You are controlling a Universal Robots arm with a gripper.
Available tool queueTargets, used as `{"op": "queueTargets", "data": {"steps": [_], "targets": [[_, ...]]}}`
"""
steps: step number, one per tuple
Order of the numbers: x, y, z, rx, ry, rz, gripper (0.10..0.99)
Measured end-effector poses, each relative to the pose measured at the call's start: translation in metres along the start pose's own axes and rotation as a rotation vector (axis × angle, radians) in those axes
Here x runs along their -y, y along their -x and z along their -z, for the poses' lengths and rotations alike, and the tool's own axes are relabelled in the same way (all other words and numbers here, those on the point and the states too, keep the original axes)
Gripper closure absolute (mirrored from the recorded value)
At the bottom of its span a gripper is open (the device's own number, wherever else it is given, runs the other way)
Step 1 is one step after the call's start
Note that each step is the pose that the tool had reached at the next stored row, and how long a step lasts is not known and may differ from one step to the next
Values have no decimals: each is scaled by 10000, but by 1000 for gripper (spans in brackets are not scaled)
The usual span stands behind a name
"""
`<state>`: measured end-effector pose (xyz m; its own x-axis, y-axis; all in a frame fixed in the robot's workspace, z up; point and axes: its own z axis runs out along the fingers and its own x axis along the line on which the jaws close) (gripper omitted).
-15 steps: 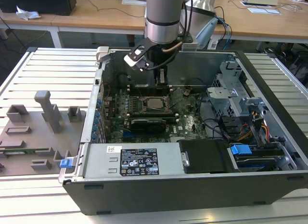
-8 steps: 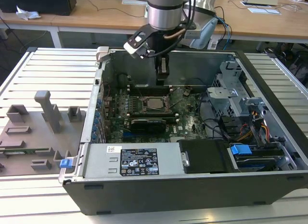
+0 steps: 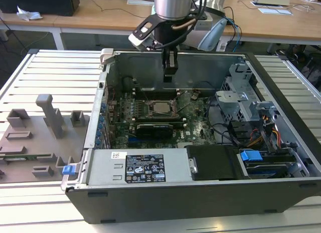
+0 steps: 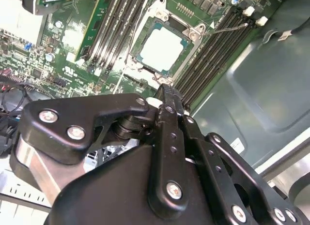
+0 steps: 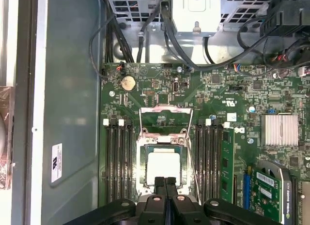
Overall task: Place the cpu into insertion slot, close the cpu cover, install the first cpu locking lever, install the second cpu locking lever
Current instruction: 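Place the cpu into insertion slot, then close the cpu cover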
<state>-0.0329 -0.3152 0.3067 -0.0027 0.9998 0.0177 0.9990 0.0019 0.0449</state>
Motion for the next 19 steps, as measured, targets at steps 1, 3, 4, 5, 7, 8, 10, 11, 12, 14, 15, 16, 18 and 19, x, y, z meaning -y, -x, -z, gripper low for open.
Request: {"op": "queueTargets", "data": {"steps": [1, 3, 4, 5, 7, 8, 10, 11, 12, 14, 15, 16, 18, 19], "targets": [[0, 0, 0, 0, 0, 0, 980], [0, 0, 2, 2, -1, 0, 980], [0, 0, 2, 2, -1, 0, 980], [0, 0, 3, 3, -1, 0, 980], [0, 0, 3, 2, -1, 0, 980], [0, 0, 4, 2, -1, 0, 980], [0, 0, 4, 3, -1, 0, 980], [0, 0, 5, 2, -1, 0, 980], [-13, 0, 5, 5, -3, 0, 980], [-91, 0, 1, 5, -2, 0, 980], [-145, 0, -2, 7, -3, 0, 980], [-174, 0, -3, 7, -5, 0, 980], [-267, 1, -7, 7, -10, -1, 980], [-320, 1, -10, 8, -15, 2, 980]]}}
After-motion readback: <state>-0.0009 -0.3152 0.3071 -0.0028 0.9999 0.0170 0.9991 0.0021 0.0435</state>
